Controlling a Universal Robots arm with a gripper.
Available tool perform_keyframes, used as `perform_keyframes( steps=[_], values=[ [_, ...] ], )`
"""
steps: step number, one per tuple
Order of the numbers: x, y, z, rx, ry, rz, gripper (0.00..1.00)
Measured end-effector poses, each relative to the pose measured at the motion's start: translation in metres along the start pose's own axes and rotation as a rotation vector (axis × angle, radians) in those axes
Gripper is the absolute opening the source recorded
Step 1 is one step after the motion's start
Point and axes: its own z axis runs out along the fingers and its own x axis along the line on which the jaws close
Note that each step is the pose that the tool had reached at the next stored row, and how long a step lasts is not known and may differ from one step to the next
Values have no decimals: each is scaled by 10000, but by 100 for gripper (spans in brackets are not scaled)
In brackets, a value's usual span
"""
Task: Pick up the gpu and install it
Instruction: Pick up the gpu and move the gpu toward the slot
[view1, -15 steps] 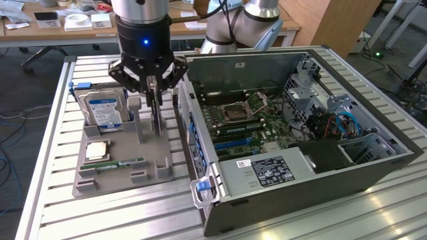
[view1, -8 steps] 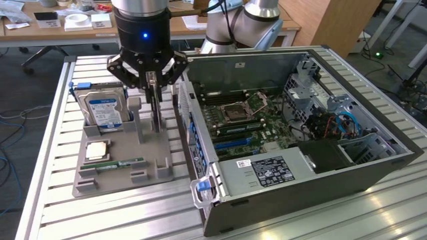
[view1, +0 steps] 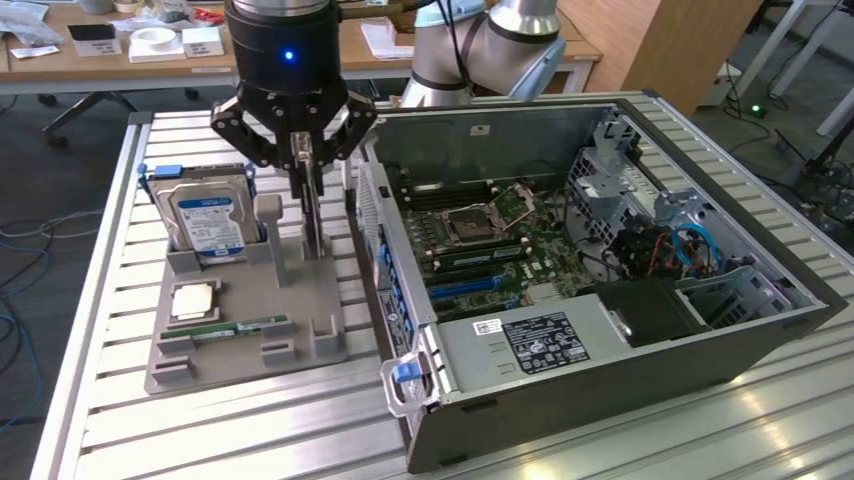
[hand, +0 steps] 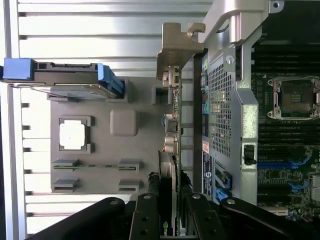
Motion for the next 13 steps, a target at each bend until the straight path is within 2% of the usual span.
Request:
perform_keyframes(
  steps=[13],
  values=[
    [-3, 8, -177, -1, 0, 0, 26]
  ],
)
